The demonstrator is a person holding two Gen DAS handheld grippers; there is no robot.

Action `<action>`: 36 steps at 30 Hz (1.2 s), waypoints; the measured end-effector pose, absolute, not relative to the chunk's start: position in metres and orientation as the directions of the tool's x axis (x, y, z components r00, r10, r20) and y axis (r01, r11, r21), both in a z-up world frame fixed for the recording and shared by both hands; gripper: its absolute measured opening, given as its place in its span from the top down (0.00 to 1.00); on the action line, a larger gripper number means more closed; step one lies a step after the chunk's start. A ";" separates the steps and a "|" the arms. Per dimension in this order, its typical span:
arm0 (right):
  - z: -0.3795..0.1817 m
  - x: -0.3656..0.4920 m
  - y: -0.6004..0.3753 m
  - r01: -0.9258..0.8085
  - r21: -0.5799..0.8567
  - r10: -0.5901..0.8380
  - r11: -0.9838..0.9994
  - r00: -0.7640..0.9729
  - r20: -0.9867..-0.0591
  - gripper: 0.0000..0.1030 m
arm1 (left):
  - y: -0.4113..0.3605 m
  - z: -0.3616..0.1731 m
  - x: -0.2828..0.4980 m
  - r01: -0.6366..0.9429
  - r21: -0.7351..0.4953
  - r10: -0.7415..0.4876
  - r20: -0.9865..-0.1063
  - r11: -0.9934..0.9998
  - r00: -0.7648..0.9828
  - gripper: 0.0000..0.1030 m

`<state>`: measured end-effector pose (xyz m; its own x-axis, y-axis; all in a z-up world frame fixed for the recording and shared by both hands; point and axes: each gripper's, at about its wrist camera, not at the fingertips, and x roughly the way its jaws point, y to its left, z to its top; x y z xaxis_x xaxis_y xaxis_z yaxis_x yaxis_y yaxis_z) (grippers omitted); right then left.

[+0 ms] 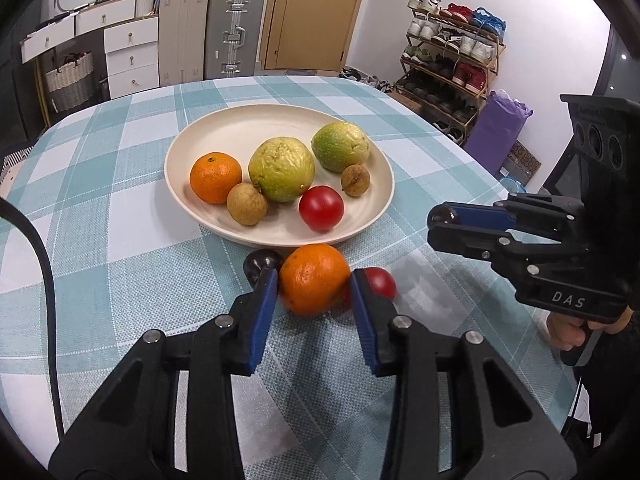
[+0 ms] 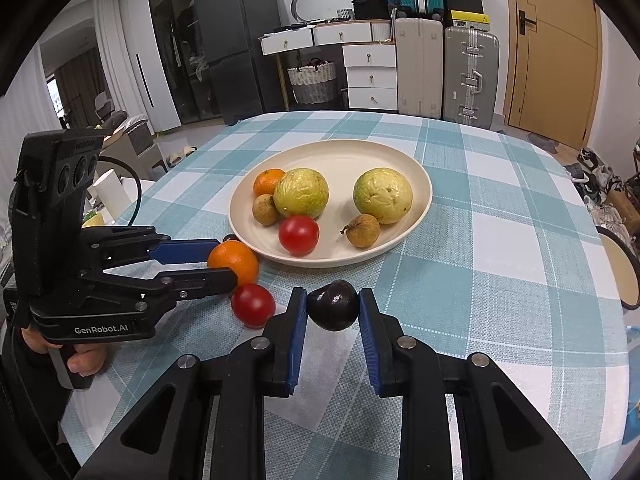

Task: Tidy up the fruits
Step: 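Carry the plum and orange to the plate and lower them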

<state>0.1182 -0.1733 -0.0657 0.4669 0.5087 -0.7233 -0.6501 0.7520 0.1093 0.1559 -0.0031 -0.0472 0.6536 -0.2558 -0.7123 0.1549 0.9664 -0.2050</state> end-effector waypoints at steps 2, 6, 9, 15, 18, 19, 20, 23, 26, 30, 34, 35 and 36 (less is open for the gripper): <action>-0.066 0.117 -0.172 -0.653 0.106 0.509 0.750 0.467 -0.723 0.74 | -0.003 -0.047 0.156 0.154 -0.212 -0.260 -0.712 0.965 0.653 0.67; -0.064 0.115 -0.173 -0.655 0.108 0.513 0.748 0.468 -0.719 0.74 | -0.004 -0.049 0.155 0.153 -0.214 -0.261 -0.708 0.965 0.656 0.67; -0.064 0.114 -0.173 -0.656 0.103 0.511 0.748 0.469 -0.720 0.74 | -0.005 -0.048 0.155 0.156 -0.201 -0.254 -0.706 0.967 0.661 0.69; -0.063 0.116 -0.174 -0.651 0.105 0.510 0.752 0.474 -0.718 0.74 | -0.001 -0.036 0.148 0.182 -0.222 -0.285 -0.659 0.958 0.696 0.69; -0.062 0.115 -0.174 -0.651 0.102 0.512 0.752 0.479 -0.713 0.74 | 0.003 -0.031 0.145 0.179 -0.238 -0.293 -0.640 0.955 0.710 0.69; -0.061 0.116 -0.175 -0.650 0.106 0.514 0.753 0.480 -0.711 0.74 | 0.004 -0.029 0.144 0.178 -0.238 -0.292 -0.634 0.955 0.716 0.69; -0.061 0.117 -0.174 -0.648 0.108 0.516 0.753 0.481 -0.709 0.74 | 0.005 -0.028 0.144 0.178 -0.242 -0.294 -0.628 0.954 0.720 0.69; -0.061 0.117 -0.174 -0.647 0.108 0.517 0.755 0.485 -0.705 0.74 | 0.007 -0.025 0.141 0.171 -0.242 -0.287 -0.617 0.955 0.733 0.69; -0.059 0.117 -0.175 -0.647 0.114 0.527 0.754 0.491 -0.694 0.74 | 0.009 -0.020 0.138 0.164 -0.241 -0.279 -0.594 0.957 0.755 0.69; -0.058 0.119 -0.174 -0.647 0.118 0.533 0.753 0.495 -0.686 0.74 | 0.016 -0.015 0.135 0.141 -0.249 -0.263 -0.571 0.958 0.778 0.69; -0.055 0.120 -0.175 -0.644 0.127 0.544 0.754 0.505 -0.670 0.74 | 0.020 -0.013 0.134 0.118 -0.245 -0.240 -0.560 0.962 0.793 0.69; -0.054 0.121 -0.175 -0.643 0.129 0.546 0.755 0.507 -0.667 0.74 | 0.022 -0.013 0.134 0.114 -0.244 -0.236 -0.561 0.963 0.793 0.69; -0.052 0.122 -0.175 -0.642 0.131 0.548 0.756 0.511 -0.662 0.74 | 0.021 -0.013 0.135 0.107 -0.241 -0.229 -0.562 0.964 0.795 0.69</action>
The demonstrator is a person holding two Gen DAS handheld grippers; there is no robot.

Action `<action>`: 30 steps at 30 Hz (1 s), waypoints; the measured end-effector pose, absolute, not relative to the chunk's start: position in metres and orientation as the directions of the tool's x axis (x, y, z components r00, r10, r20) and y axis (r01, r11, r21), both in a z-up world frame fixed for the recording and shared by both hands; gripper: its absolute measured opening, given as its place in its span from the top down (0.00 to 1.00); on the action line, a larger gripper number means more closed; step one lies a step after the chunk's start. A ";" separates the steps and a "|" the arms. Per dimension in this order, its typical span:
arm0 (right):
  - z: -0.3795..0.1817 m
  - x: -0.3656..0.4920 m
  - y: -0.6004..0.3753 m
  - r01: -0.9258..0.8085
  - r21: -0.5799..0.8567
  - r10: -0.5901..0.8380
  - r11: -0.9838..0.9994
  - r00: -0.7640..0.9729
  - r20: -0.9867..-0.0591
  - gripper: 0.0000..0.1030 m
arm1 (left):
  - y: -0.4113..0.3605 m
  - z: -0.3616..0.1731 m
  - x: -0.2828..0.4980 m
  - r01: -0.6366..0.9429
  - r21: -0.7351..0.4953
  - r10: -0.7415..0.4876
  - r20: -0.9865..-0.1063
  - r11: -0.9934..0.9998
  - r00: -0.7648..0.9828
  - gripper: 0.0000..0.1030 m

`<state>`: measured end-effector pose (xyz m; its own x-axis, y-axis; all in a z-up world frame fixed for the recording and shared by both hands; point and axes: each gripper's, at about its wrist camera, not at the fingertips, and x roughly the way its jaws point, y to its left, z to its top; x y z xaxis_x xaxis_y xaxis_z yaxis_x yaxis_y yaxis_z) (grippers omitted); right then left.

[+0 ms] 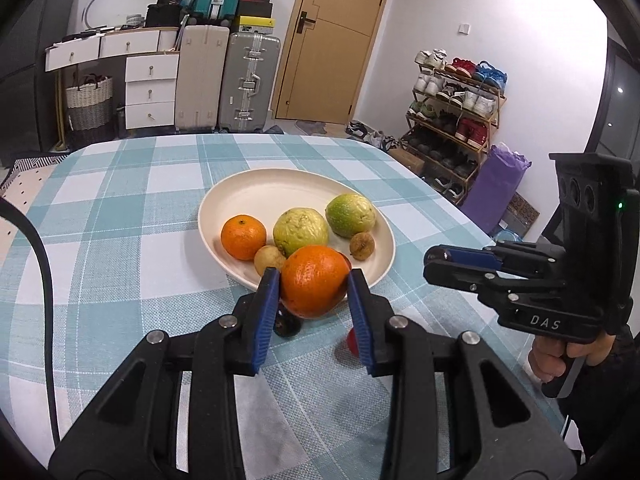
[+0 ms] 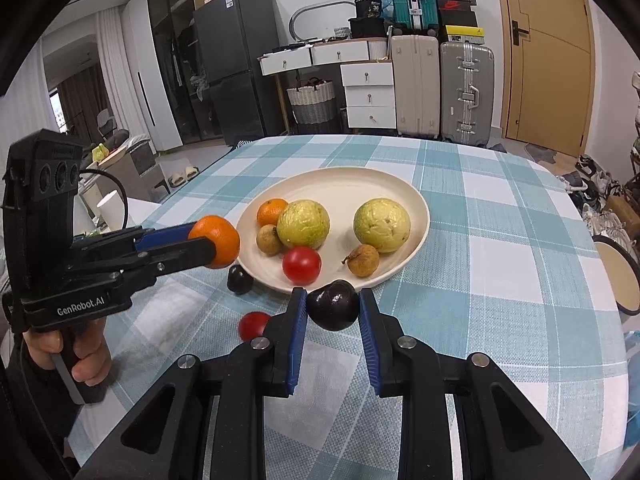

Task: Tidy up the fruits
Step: 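Carry the plum and orange to the plate and lower them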

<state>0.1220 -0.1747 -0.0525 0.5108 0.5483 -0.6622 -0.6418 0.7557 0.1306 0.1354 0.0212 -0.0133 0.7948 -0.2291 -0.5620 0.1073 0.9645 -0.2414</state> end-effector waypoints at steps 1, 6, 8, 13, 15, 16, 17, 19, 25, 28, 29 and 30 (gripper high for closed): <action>-0.052 0.123 -0.174 -0.641 0.132 0.550 0.756 0.513 -0.659 0.74 | 0.021 -0.014 0.136 0.101 -0.237 -0.221 -0.564 0.966 0.796 0.69; -0.050 0.131 -0.171 -0.635 0.145 0.560 0.759 0.522 -0.643 0.74 | 0.023 -0.014 0.136 0.076 -0.222 -0.191 -0.559 0.972 0.807 0.69; -0.051 0.133 -0.169 -0.634 0.149 0.562 0.759 0.521 -0.642 0.74 | 0.025 -0.014 0.136 0.064 -0.220 -0.180 -0.559 0.973 0.810 0.69; -0.056 0.144 -0.161 -0.627 0.171 0.567 0.760 0.513 -0.644 0.74 | 0.029 -0.015 0.138 0.047 -0.221 -0.166 -0.555 0.974 0.815 0.69; -0.058 0.148 -0.158 -0.626 0.179 0.570 0.759 0.507 -0.646 0.74 | 0.030 -0.016 0.140 0.038 -0.225 -0.161 -0.559 0.974 0.813 0.69; -0.059 0.150 -0.156 -0.626 0.178 0.569 0.760 0.507 -0.647 0.74 | 0.030 -0.016 0.141 0.037 -0.227 -0.162 -0.560 0.973 0.812 0.69; -0.060 0.152 -0.154 -0.625 0.178 0.569 0.760 0.506 -0.649 0.74 | 0.030 -0.016 0.141 0.038 -0.228 -0.163 -0.561 0.973 0.812 0.69; -0.063 0.156 -0.150 -0.625 0.176 0.566 0.761 0.505 -0.651 0.74 | 0.029 -0.016 0.143 0.042 -0.228 -0.167 -0.562 0.973 0.810 0.69; -0.069 0.159 -0.145 -0.629 0.172 0.563 0.758 0.499 -0.658 0.74 | 0.023 -0.018 0.151 0.052 -0.218 -0.171 -0.574 0.975 0.801 0.69; -0.071 0.161 -0.146 -0.628 0.180 0.566 0.757 0.492 -0.662 0.74 | 0.024 -0.017 0.155 0.049 -0.228 -0.175 -0.572 0.972 0.801 0.69; -0.072 0.162 -0.146 -0.629 0.184 0.567 0.755 0.487 -0.664 0.74 | 0.024 -0.018 0.157 0.048 -0.231 -0.177 -0.577 0.972 0.797 0.69; -0.073 0.164 -0.145 -0.628 0.189 0.569 0.755 0.483 -0.666 0.74 | 0.024 -0.020 0.160 0.047 -0.230 -0.177 -0.582 0.972 0.794 0.69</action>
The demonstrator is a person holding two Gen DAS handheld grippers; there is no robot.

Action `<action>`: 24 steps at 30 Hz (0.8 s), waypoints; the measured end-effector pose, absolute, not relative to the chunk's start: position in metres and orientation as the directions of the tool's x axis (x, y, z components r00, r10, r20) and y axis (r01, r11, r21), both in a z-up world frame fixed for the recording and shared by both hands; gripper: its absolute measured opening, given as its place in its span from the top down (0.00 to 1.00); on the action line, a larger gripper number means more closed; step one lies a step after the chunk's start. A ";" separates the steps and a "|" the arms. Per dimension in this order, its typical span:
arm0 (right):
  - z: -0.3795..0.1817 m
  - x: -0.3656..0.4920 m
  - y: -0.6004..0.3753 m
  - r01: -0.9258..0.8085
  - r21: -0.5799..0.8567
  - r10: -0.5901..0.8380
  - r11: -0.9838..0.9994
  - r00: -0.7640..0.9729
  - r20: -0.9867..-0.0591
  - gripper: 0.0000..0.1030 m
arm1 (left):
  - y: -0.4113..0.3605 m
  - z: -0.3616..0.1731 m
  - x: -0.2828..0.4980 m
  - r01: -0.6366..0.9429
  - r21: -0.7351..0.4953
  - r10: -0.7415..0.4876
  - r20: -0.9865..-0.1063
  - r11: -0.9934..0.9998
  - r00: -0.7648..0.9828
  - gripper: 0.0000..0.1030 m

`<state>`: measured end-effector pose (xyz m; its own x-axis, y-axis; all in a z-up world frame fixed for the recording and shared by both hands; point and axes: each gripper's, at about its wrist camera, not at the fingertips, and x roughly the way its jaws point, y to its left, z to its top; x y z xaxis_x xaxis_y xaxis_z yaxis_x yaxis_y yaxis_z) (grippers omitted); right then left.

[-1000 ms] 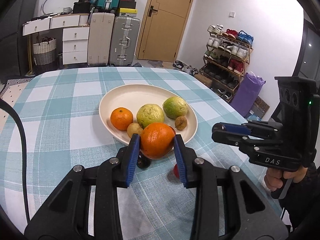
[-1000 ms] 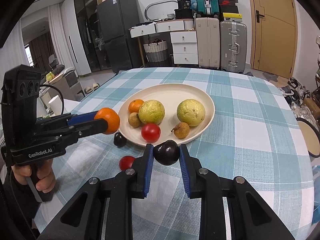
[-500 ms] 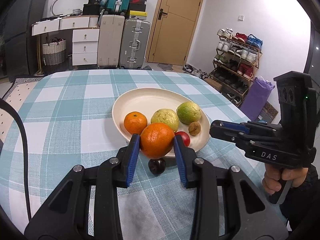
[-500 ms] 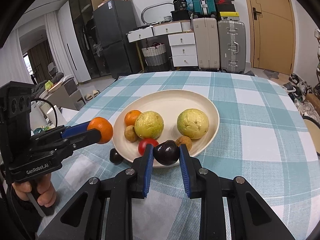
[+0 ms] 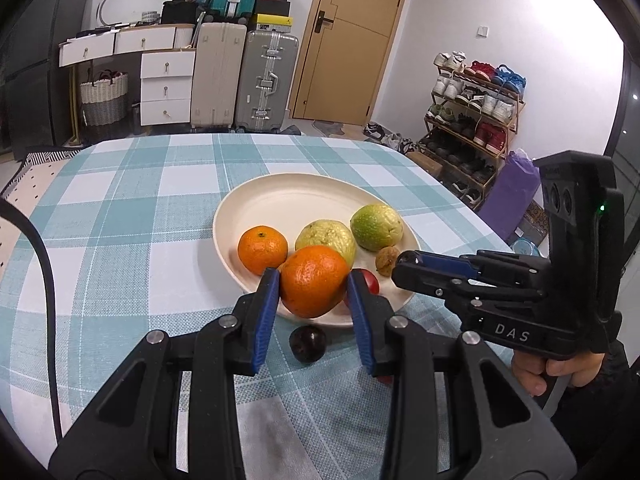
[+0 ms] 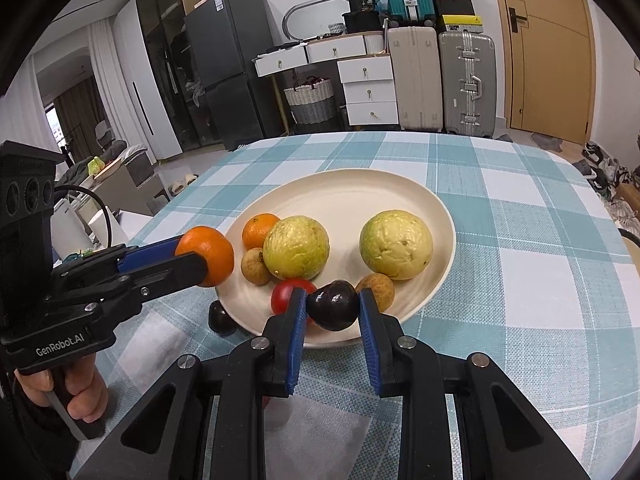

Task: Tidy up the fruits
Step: 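Carry the plum and orange to the plate and lower them, then open both grippers to release the plum and orange onto the plate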

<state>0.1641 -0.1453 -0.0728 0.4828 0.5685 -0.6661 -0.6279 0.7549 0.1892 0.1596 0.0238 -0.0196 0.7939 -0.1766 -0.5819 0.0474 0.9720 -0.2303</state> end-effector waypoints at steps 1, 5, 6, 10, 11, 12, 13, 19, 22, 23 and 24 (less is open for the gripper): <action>-0.073 0.165 -0.146 -0.627 0.193 0.570 0.755 0.481 -0.666 0.74 | 0.023 -0.020 0.161 0.048 -0.227 -0.175 -0.585 0.973 0.792 0.69; -0.076 0.171 -0.149 -0.612 0.223 0.574 0.759 0.467 -0.673 0.74 | 0.016 -0.022 0.164 0.059 -0.214 -0.177 -0.590 0.975 0.788 0.69; -0.076 0.172 -0.150 -0.611 0.234 0.581 0.756 0.463 -0.669 0.74 | 0.015 -0.022 0.166 0.062 -0.214 -0.180 -0.592 0.975 0.785 0.69; -0.074 0.169 -0.151 -0.616 0.221 0.582 0.756 0.477 -0.658 0.69 | 0.013 -0.022 0.171 0.065 -0.214 -0.182 -0.589 0.975 0.787 0.69; -0.074 0.168 -0.151 -0.616 0.217 0.580 0.757 0.482 -0.656 0.69 | 0.013 -0.022 0.171 0.064 -0.215 -0.181 -0.588 0.975 0.789 0.69; -0.073 0.168 -0.151 -0.613 0.214 0.578 0.760 0.489 -0.654 0.69 | 0.014 -0.022 0.172 0.064 -0.216 -0.183 -0.588 0.974 0.788 0.69; -0.073 0.167 -0.152 -0.611 0.213 0.578 0.762 0.494 -0.650 0.68 | 0.014 -0.022 0.173 0.064 -0.216 -0.183 -0.590 0.974 0.786 0.69; -0.069 0.164 -0.156 -0.608 0.213 0.583 0.764 0.512 -0.630 0.60 | 0.008 -0.027 0.177 0.073 -0.187 -0.174 -0.606 0.980 0.776 0.69; -0.069 0.163 -0.156 -0.608 0.210 0.582 0.765 0.515 -0.630 0.54 | 0.006 -0.028 0.180 0.077 -0.180 -0.173 -0.613 0.981 0.771 0.69; -0.069 0.163 -0.156 -0.610 0.212 0.585 0.764 0.515 -0.627 0.53 | 0.007 -0.028 0.181 0.073 -0.179 -0.169 -0.614 0.981 0.771 0.69; -0.069 0.163 -0.157 -0.611 0.213 0.587 0.763 0.515 -0.625 0.53 | 0.007 -0.028 0.181 0.065 -0.179 -0.163 -0.613 0.982 0.773 0.69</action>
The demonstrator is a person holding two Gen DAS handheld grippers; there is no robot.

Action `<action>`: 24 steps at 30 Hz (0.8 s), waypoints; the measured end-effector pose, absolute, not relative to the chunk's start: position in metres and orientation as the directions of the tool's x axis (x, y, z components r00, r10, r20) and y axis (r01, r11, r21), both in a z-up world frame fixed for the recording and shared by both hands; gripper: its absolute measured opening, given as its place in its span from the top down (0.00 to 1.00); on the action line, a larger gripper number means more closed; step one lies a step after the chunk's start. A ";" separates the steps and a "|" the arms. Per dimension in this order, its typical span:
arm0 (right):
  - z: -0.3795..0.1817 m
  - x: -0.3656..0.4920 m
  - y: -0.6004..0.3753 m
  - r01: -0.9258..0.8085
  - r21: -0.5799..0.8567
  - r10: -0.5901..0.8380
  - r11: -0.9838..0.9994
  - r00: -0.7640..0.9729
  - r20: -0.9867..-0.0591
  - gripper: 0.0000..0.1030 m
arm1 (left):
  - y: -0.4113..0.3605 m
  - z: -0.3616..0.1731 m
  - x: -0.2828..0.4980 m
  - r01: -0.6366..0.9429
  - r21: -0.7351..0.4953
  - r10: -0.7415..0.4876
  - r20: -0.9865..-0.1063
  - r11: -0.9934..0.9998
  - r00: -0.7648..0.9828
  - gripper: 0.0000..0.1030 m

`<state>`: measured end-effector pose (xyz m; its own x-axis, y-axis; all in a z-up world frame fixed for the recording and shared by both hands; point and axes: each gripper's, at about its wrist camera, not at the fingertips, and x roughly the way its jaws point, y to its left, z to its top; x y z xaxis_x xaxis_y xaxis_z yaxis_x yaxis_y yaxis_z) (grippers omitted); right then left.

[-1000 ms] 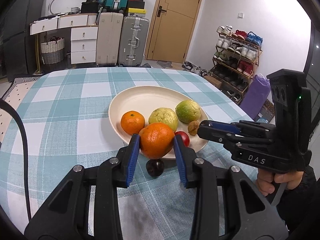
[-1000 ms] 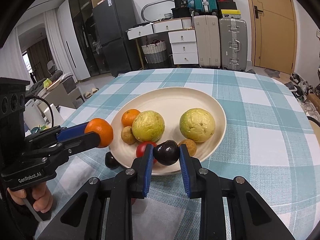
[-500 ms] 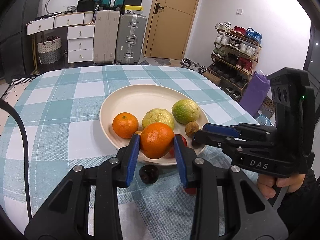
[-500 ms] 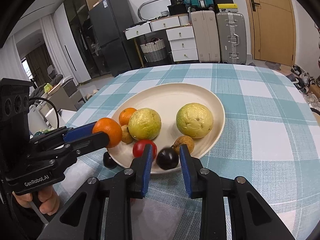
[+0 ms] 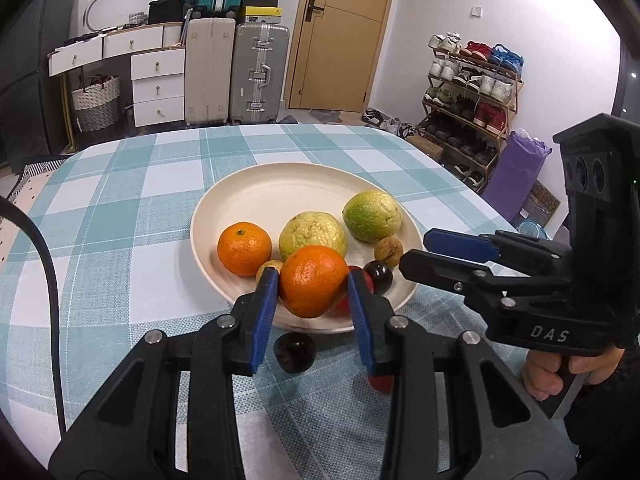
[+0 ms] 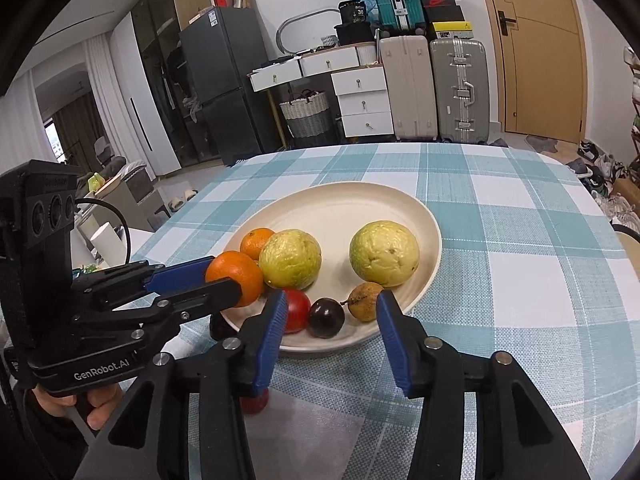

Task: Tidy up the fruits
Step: 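Open both grippers to release the plum and orange onto the plate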

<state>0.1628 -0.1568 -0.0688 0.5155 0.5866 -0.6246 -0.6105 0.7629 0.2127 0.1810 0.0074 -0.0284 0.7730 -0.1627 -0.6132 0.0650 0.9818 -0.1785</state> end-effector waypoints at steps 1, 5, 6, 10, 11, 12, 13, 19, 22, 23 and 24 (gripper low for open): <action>-0.069 0.163 -0.157 -0.610 0.213 0.586 0.763 0.515 -0.625 0.51 | 0.008 -0.028 0.180 0.057 -0.176 -0.155 -0.610 0.983 0.777 0.69; -0.069 0.163 -0.156 -0.608 0.207 0.581 0.767 0.519 -0.627 0.44 | 0.008 -0.024 0.176 0.043 -0.141 -0.120 -0.602 0.989 0.790 0.65; -0.069 0.162 -0.157 -0.606 0.208 0.581 0.767 0.520 -0.626 0.41 | 0.008 -0.024 0.174 0.044 -0.140 -0.120 -0.600 0.989 0.791 0.60; -0.071 0.162 -0.158 -0.604 0.202 0.573 0.771 0.519 -0.634 0.30 | 0.013 -0.022 0.165 0.016 -0.129 -0.090 -0.591 0.992 0.801 0.25; -0.070 0.161 -0.158 -0.603 0.194 0.567 0.774 0.523 -0.637 0.27 | 0.015 -0.021 0.162 0.007 -0.129 -0.082 -0.589 0.992 0.804 0.21; -0.070 0.160 -0.158 -0.601 0.185 0.559 0.778 0.527 -0.640 0.24 | 0.018 -0.020 0.160 -0.002 -0.133 -0.076 -0.583 0.991 0.809 0.19; -0.069 0.159 -0.158 -0.600 0.183 0.557 0.779 0.528 -0.641 0.19 | 0.021 -0.020 0.156 -0.010 -0.142 -0.075 -0.579 0.990 0.812 0.18; -0.062 0.152 -0.162 -0.594 0.182 0.553 0.783 0.532 -0.641 0.01 | 0.036 -0.020 0.151 -0.066 -0.185 -0.055 -0.581 0.981 0.812 0.01; -0.062 0.149 -0.161 -0.590 0.173 0.539 0.789 0.528 -0.656 0.00 | 0.038 -0.019 0.150 -0.078 -0.184 -0.045 -0.583 0.980 0.811 0.01; -0.063 0.148 -0.161 -0.591 0.164 0.533 0.789 0.528 -0.661 0.00 | 0.038 -0.019 0.150 -0.081 -0.181 -0.041 -0.587 0.980 0.808 0.01; -0.062 0.146 -0.161 -0.593 0.155 0.528 0.790 0.531 -0.663 0.00 | 0.037 -0.019 0.149 -0.085 -0.174 -0.035 -0.591 0.981 0.806 0.01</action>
<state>0.1461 -0.1605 -0.0623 0.5308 0.5281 -0.6629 -0.5930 0.7902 0.1546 0.1494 0.0371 -0.0192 0.8057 -0.0346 -0.5913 -0.0855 0.9811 -0.1738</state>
